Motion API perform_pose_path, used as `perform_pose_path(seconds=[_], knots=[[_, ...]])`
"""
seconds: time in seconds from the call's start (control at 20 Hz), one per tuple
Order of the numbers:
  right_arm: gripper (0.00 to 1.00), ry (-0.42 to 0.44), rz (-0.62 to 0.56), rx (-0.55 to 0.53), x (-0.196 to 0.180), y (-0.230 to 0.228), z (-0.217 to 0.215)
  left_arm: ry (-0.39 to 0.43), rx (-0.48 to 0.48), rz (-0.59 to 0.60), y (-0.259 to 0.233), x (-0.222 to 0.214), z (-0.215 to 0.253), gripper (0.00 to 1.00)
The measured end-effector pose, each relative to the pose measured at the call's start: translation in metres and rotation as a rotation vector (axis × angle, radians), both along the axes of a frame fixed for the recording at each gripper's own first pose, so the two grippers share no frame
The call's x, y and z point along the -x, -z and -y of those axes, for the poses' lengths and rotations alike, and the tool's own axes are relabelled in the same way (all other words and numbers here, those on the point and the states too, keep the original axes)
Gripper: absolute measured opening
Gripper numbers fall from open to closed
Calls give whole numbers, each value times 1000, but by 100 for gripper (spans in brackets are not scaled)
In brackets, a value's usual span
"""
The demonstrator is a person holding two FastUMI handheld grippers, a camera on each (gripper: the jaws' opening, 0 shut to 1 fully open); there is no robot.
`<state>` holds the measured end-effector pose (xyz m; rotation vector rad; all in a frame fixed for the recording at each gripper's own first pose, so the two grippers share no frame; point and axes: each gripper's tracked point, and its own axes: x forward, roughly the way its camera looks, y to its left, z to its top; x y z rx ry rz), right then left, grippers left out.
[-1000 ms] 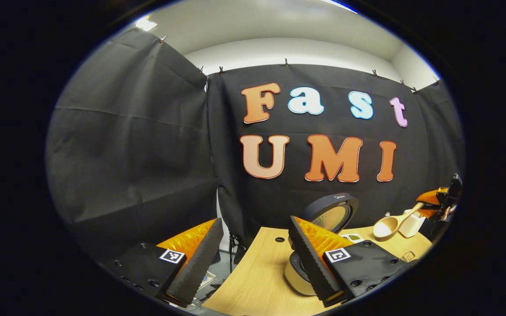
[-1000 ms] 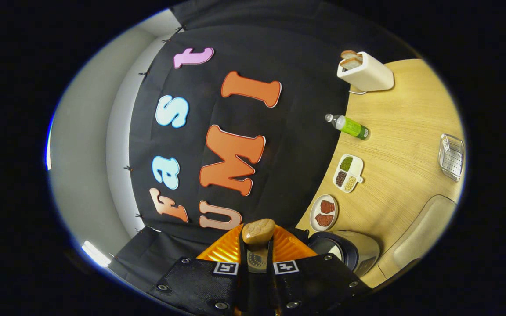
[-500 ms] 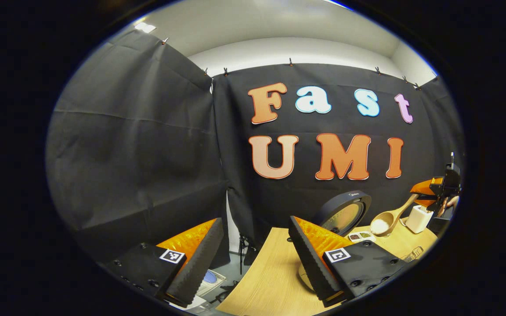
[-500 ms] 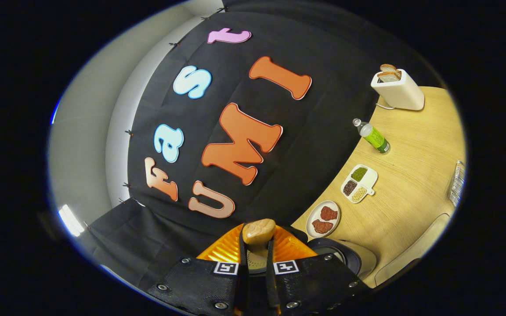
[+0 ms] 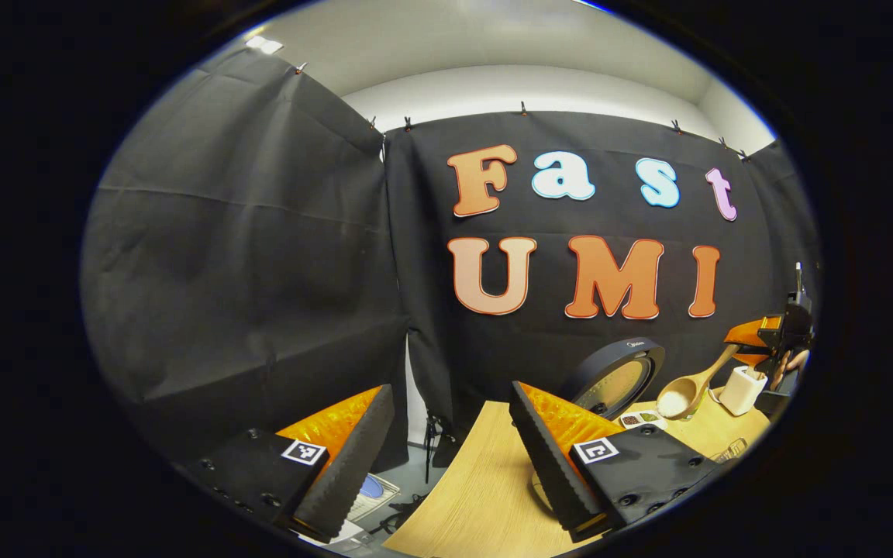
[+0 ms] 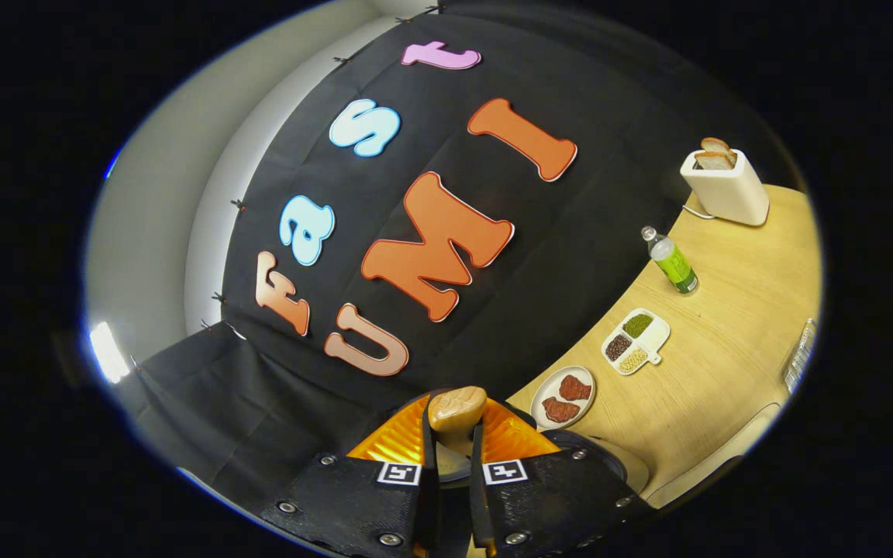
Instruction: Close the left gripper, press the button to open the rice cooker; take a wooden spoon from the chopstick holder with the right hand, scoop a spoonful of rice and pour it into the rice cooker, then put the wooden spoon back into the chopstick holder.
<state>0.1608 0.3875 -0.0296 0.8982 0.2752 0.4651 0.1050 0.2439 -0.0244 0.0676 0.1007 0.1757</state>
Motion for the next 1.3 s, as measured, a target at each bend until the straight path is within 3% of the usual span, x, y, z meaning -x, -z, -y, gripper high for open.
perform_pose_path(seconds=[0.45, 1.3], knots=[[15, 7, 108, 142, 1, -7, -10, -5, 5, 1, -1, -1, -1, 99], [14, -112, 335, 399, 30, -15, -53, -17, 17, -3, 2, -2, -4, 98]])
